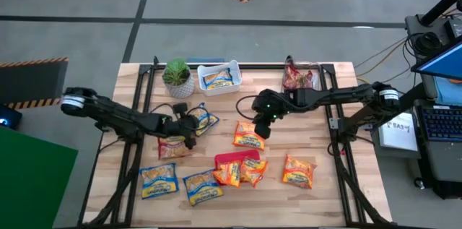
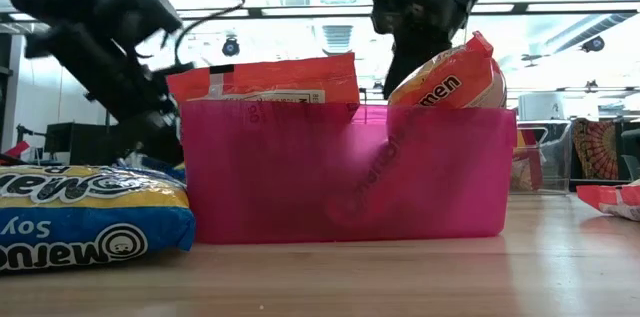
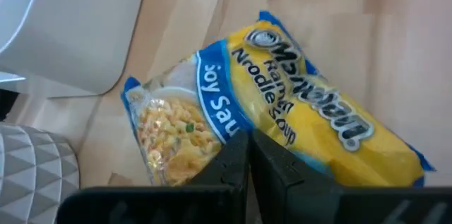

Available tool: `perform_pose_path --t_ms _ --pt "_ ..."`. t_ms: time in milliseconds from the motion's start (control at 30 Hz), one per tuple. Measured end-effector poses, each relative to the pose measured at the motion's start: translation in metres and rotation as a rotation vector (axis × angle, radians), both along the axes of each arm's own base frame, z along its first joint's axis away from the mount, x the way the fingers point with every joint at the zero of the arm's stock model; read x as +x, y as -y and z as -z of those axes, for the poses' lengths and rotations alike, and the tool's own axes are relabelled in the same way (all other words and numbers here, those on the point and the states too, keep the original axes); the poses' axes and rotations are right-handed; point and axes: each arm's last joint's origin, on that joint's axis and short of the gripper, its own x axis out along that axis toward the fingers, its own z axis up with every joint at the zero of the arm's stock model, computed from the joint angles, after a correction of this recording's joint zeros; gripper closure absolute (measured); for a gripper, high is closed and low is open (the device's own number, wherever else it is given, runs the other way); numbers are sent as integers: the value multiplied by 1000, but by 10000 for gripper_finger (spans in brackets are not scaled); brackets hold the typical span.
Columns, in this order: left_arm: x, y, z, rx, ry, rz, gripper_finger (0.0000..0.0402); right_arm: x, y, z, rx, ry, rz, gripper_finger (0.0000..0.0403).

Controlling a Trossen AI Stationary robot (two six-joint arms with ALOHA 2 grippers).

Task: Sort Maruchan noodles
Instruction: Put the blue noodle pack into the white bin

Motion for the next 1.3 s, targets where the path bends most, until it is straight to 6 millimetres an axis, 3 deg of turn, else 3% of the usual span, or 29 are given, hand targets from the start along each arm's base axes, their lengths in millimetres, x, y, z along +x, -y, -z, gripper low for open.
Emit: perform_pose_path --t_ms 167,400,567,733,867,1000,1300 --pt "23 -3 5 56 8 25 402 3 1 -2 9 39 18 313" --pt "44 0 -18 112 -32 124 402 3 5 -3 10 42 93 243" --pt "30 -1 -35 102 -105 130 402 4 16 -4 -13 69 194 194" --pt "7 -2 -39 66 -133 109 402 10 30 -12 -22 185 238 159" --pt "-4 -3 -32 55 -53 98 402 17 42 -13 -25 260 265 143" --pt "-7 -3 -20 45 58 89 402 32 52 -2 14 284 262 136" --pt "-16 -4 9 -17 49 7 402 80 73 31 69 222 287 133"
